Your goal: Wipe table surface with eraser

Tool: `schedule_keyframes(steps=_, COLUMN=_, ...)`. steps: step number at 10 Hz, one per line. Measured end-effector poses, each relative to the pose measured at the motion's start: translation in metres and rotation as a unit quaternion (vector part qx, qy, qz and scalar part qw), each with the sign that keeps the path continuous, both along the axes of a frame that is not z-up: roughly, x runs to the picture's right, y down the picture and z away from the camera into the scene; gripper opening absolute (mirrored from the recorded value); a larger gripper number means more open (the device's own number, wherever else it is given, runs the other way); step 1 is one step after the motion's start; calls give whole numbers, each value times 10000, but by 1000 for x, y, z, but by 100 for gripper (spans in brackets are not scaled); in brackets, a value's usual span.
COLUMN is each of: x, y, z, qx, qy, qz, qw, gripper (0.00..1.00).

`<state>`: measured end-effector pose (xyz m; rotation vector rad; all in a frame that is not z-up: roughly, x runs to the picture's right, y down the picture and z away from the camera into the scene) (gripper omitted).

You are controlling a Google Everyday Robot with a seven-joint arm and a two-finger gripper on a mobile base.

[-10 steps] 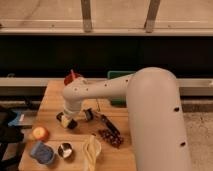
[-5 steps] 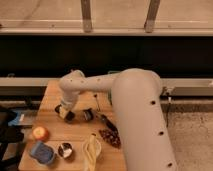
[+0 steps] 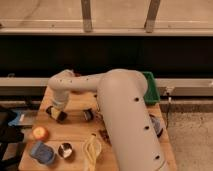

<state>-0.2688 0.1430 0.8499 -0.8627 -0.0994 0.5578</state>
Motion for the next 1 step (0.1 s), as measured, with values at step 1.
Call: schedule_keyframes(steps=1, x=1, y=10, z=-5, qx=-47, qy=-9, qz=27, qw=10000, gripper=0)
